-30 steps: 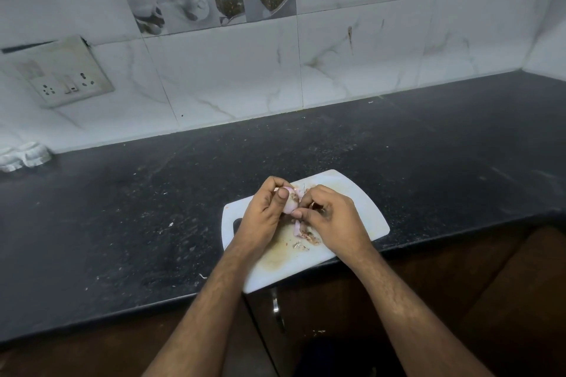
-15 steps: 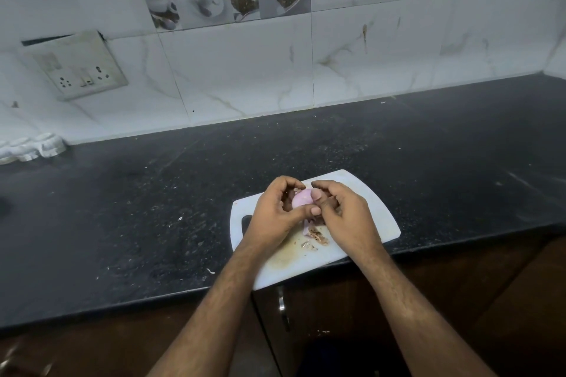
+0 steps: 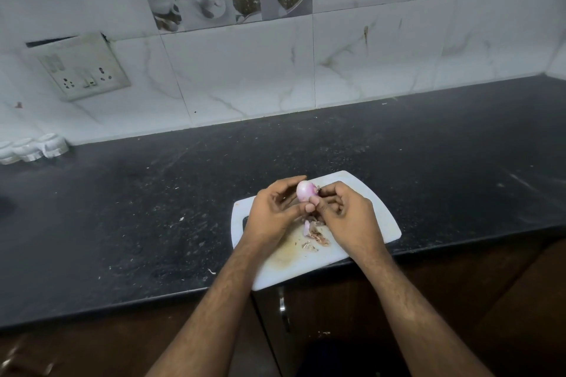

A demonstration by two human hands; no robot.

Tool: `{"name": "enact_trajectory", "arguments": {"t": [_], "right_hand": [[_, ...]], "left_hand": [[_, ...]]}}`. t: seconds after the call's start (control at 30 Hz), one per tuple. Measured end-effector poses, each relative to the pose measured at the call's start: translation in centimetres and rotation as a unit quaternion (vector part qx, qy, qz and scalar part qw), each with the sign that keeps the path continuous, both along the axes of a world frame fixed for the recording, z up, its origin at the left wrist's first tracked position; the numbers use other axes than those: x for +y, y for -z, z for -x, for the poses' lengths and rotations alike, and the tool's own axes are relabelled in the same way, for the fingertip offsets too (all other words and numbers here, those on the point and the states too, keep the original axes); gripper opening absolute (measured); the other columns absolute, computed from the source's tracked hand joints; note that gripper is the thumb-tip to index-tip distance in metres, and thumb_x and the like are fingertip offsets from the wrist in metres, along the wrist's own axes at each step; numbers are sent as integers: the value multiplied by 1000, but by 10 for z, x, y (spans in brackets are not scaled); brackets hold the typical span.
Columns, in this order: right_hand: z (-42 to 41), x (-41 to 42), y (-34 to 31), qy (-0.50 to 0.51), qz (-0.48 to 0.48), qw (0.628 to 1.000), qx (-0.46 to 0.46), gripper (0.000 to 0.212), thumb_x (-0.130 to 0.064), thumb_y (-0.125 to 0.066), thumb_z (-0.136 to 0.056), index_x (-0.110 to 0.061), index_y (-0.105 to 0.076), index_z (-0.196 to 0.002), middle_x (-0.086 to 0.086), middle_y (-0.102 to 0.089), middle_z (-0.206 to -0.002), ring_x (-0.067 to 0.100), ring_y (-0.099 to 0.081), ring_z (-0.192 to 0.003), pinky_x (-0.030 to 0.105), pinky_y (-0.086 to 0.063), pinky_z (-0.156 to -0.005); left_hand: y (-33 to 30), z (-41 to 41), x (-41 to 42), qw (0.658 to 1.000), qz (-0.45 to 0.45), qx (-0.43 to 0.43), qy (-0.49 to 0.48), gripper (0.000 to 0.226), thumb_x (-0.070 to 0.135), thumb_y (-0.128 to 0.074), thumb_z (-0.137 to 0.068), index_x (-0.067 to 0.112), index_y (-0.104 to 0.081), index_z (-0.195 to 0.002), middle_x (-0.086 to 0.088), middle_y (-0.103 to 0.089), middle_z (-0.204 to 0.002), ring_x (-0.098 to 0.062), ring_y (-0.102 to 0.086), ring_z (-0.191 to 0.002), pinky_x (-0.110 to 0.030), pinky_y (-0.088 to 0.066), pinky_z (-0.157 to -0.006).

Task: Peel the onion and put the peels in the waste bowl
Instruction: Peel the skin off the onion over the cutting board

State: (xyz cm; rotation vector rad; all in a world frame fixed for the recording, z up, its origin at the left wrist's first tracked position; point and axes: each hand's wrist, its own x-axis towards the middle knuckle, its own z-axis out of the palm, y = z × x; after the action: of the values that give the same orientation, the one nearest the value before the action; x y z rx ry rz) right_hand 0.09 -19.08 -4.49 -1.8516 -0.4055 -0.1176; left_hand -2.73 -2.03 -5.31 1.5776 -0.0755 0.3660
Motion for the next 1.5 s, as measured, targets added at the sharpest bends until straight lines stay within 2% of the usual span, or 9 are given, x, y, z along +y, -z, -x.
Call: {"name": "enact_trajectory", "arguments": {"t": [0.17, 0.43, 0.57, 0.73, 0.87, 0.97, 1.13, 1.33, 1.5], "right_hand": [[1, -1, -1, 21, 10, 999, -32, 17, -40, -65, -99, -24, -70, -98, -14, -75, -81, -5, -69, -77, 8, -50, -67], [-2, -3, -2, 5, -23, 998, -62, 7, -28, -70, -97, -24, -68, -102, -15, -71, -94, 2, -66, -88, 14, -53, -75], [-5, -3, -1, -14, -21, 999, -34, 6, -24, -73, -95, -27, -70, -100, -14, -72, -96, 3, -66, -92, 15, -53, -81], [-3, 2, 4, 3, 44, 995, -89, 5, -20, -69, -96, -23, -70, -99, -14, -69, -97, 1, -63, -91, 11, -48, -76], [-2, 3, 5, 3, 84, 988, -132, 7, -18, -63, -100, -20, -69, -102, -13, -67, -98, 4, -62, -91, 20, -51, -77], [-1, 2, 6, -6, 110, 981, -160, 6, -17, -58, -101, -18, -64, -100, -11, -63, -96, 8, -60, -87, 29, -52, -75], [-1, 2, 8, -19, 120, 977, -174, 10, -14, -54, -103, -20, -58, -96, -11, -59, -94, 9, -55, -86, 26, -45, -75], [-2, 3, 5, -70, 151, 970, -175, 16, -12, -50, -103, -24, -51, -93, -8, -56, -95, 12, -51, -91, 26, -41, -78], [-1, 3, 5, -96, 156, 965, -188, 16, -12, -49, -104, -25, -48, -94, -9, -54, -97, 11, -48, -93, 24, -37, -79]], "left_hand": [[-3, 2, -4, 999, -27, 10, 19, 42, 26, -75, -97, 21, -67, -138, 3, -77, -126, -14, -75, -112, -29, -60, -95], [-2, 2, -4, 998, -1, 26, 53, 53, 29, -81, -90, 13, -65, -138, -10, -78, -118, -27, -75, -98, -42, -62, -91], [1, 3, -3, 997, -9, 15, 78, 56, 12, -86, -85, 16, -65, -136, -10, -73, -127, -26, -74, -111, -40, -62, -94], [5, 0, -2, 994, -103, 0, 45, 66, 9, -93, -77, 26, -70, -136, 0, -75, -129, -22, -72, -119, -48, -60, -103], [4, 1, -4, 979, -199, -45, -11, 53, 12, -91, -81, 37, -70, -123, 8, -73, -123, -12, -69, -118, -31, -57, -102], [3, 2, -7, 943, -319, -89, -40, 42, 17, -82, -87, 24, -66, -126, 6, -65, -121, -9, -59, -111, -16, -45, -96], [2, 6, -15, 875, -466, -90, -90, 32, 27, -67, -98, 17, -61, -129, 3, -61, -113, -7, -45, -99, -26, -37, -81], [-5, 10, -20, 900, -427, -23, -89, 14, 28, -66, -94, 23, -57, -104, 8, -68, -97, -15, -60, -87, -32, -42, -67], [-6, 11, -15, 943, -330, 18, -41, 16, 30, -66, -84, 25, -57, -98, 6, -70, -87, -15, -65, -78, -42, -56, -69]]}}
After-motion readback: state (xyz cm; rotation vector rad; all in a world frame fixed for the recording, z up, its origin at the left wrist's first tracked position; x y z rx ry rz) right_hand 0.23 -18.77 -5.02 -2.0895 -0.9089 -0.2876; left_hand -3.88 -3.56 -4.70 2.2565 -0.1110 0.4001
